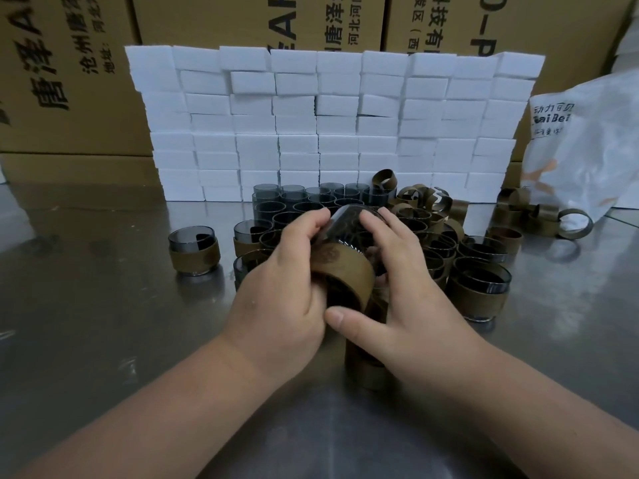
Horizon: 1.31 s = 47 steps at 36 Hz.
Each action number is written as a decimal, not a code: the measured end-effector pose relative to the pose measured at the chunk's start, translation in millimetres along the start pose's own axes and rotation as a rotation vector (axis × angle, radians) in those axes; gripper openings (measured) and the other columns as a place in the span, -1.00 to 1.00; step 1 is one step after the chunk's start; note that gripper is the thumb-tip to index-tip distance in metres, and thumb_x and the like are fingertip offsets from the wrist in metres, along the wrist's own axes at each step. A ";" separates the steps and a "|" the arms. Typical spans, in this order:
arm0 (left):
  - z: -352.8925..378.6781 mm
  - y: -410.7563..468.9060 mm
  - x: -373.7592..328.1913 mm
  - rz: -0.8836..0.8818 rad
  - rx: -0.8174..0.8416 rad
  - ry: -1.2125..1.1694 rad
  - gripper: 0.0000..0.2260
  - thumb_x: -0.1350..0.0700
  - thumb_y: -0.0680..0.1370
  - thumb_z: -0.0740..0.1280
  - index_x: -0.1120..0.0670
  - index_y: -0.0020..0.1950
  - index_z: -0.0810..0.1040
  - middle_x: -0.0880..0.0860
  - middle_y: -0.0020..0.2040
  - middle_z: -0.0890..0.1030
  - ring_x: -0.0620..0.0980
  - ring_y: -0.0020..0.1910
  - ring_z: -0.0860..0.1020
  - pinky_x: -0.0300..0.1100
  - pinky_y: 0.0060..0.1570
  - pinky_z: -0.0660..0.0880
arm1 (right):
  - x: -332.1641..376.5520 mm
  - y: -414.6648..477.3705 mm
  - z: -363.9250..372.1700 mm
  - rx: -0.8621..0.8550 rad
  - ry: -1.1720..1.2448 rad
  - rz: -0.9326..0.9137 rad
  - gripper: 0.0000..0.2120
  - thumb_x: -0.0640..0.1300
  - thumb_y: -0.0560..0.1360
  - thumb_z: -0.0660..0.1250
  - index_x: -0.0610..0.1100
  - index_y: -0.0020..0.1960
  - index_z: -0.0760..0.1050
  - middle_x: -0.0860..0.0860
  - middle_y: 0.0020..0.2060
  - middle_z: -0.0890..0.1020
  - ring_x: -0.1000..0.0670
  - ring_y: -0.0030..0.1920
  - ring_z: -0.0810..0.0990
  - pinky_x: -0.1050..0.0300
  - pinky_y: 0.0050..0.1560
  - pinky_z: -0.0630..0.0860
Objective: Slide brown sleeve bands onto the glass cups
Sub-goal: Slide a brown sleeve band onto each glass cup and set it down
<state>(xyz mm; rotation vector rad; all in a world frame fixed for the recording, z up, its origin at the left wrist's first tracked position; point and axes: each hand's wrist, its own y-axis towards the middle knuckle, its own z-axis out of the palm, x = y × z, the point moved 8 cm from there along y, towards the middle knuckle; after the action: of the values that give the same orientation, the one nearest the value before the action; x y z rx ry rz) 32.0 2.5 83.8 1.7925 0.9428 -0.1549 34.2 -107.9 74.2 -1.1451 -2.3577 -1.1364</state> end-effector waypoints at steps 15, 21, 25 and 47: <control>1.7 -4.0 -21.7 0.157 0.027 -0.034 -0.58 -0.06 0.47 0.17 -0.07 0.31 0.21 -0.08 0.44 0.16 -0.09 0.42 0.28 -0.08 0.33 0.33 | -4.6 -0.2 -9.7 -0.168 0.146 -0.019 -0.43 0.08 0.37 -0.05 0.26 0.38 -0.05 0.23 0.39 0.13 0.56 0.27 0.02 0.68 0.14 -0.01; 7.1 -3.1 -17.3 0.082 0.029 -0.049 -0.28 -0.11 0.42 0.23 -0.14 0.45 -0.13 0.08 0.52 0.08 -0.10 0.48 0.15 -0.08 0.42 0.21 | -7.5 -0.9 -13.0 -0.212 0.231 0.003 -0.55 0.17 0.43 -0.05 0.32 0.31 -0.02 0.38 0.31 0.14 0.53 0.30 0.06 0.66 0.17 0.04; 2.4 -3.9 -13.6 0.063 -0.054 0.014 -0.33 -0.18 0.43 0.19 -0.09 0.41 -0.10 -0.15 0.47 -0.14 -0.37 0.44 -0.03 -0.50 0.32 0.07 | -7.0 -1.5 -12.3 -0.199 0.228 0.024 -0.56 0.25 0.42 -0.06 0.31 0.28 -0.01 0.43 0.28 0.10 0.58 0.27 0.03 0.67 0.15 0.01; -1.4 -2.8 -4.9 0.018 -0.059 0.008 -0.61 -0.09 0.55 -0.01 -0.03 0.36 0.23 -0.10 0.25 0.39 -0.25 0.27 0.31 -0.56 0.21 0.20 | -22.0 1.7 -1.3 -0.034 0.263 0.212 0.11 0.31 0.05 0.32 0.28 0.47 -0.18 0.29 0.31 0.36 0.47 0.12 0.39 0.68 -0.06 0.25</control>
<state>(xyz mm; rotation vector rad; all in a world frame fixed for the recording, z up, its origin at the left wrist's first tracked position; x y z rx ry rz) 26.4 1.5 84.9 1.7482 0.9277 -0.1072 49.5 -120.0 64.0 -1.1471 -1.9768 -1.1757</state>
